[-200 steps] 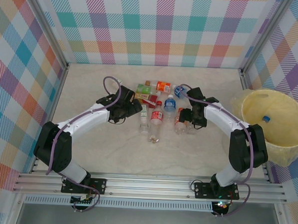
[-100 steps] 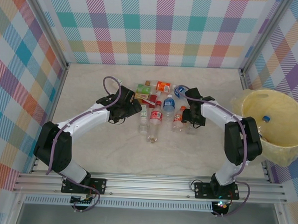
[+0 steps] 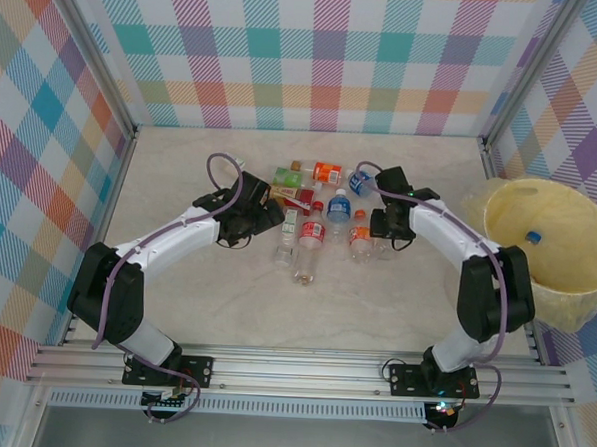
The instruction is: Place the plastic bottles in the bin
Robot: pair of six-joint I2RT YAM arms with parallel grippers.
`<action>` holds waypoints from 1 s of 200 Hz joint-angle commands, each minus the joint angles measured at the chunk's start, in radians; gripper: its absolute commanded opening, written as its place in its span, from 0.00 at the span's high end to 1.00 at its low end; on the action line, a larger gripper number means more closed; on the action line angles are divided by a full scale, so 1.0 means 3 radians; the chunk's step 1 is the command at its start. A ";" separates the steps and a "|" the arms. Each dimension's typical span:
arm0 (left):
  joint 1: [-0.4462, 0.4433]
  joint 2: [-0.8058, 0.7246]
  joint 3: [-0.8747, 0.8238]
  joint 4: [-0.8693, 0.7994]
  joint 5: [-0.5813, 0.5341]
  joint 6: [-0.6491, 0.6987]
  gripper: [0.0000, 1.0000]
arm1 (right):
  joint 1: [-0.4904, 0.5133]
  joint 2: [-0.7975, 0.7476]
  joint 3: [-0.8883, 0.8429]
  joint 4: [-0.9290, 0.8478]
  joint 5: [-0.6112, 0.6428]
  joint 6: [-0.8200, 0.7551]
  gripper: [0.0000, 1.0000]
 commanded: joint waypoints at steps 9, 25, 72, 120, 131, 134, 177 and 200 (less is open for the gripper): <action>0.0045 -0.0058 -0.0054 0.0186 0.0183 0.0034 0.00 | -0.0010 -0.0386 0.0169 -0.0137 0.0027 -0.0188 0.57; 0.0048 -0.0050 -0.0063 0.0223 0.0229 0.0039 0.00 | -0.0013 -0.0534 0.0246 -0.0208 0.0042 -0.0192 0.58; 0.0046 -0.0039 -0.0055 0.0292 0.0301 0.0055 0.00 | -0.0013 -0.0920 0.0599 -0.0381 -0.0021 -0.0254 0.59; 0.0042 -0.0025 -0.0037 0.0286 0.0318 0.0052 0.00 | -0.0014 -0.1178 0.1008 -0.0450 0.0209 -0.0431 0.60; 0.0045 -0.0020 -0.0035 0.0288 0.0327 0.0046 0.00 | -0.0035 -0.1205 0.1073 -0.0432 0.0349 -0.0503 0.60; 0.0045 -0.0021 -0.0037 0.0287 0.0327 0.0050 0.00 | -0.0049 -0.1206 0.1101 -0.0437 0.0382 -0.0528 0.60; 0.0045 -0.0045 -0.0029 0.0264 0.0308 0.0040 0.00 | -0.0240 -0.1170 0.1578 -0.0522 0.0744 -0.0869 0.60; 0.0045 -0.0055 -0.0032 0.0267 0.0295 0.0039 0.00 | -0.0495 -0.1230 0.1712 -0.0475 0.0728 -0.1013 0.59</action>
